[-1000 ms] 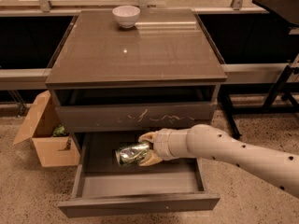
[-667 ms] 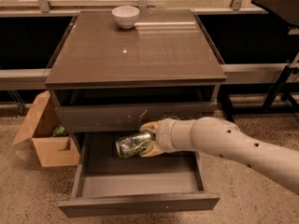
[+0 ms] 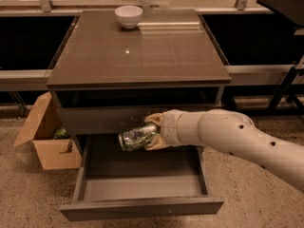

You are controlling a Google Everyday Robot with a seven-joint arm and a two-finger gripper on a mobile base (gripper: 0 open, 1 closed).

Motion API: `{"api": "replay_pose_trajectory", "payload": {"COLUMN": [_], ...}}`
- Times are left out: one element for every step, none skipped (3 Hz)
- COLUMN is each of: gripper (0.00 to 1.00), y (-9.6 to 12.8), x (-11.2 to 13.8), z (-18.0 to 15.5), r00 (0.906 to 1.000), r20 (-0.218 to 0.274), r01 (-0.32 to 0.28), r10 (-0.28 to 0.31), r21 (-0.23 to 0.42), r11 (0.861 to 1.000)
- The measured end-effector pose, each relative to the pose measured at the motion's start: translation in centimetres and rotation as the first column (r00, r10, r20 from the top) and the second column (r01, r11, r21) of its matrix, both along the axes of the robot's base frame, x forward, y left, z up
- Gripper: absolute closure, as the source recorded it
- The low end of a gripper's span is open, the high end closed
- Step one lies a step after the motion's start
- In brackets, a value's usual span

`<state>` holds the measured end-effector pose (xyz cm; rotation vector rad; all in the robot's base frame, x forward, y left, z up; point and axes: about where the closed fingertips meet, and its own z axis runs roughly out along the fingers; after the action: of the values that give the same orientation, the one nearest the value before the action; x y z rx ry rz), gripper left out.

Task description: Pick green can from middle drawer and place on counter

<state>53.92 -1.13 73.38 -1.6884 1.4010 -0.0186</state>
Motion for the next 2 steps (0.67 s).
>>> {"api": "replay_pose_trajectory", "payload": {"gripper": [1.00,1.00], "y": [-3.6,-6.1], "x": [1.9,3.0], "z": [5.1,9.3], "r00": [0.9879,0.9673], "r20": [0.088,0.157], "r01": [0.124,0.192], "r10": [-0.128,-0.199], "r21": [0.044,0.063], "r11": [0.991,0.979]}}
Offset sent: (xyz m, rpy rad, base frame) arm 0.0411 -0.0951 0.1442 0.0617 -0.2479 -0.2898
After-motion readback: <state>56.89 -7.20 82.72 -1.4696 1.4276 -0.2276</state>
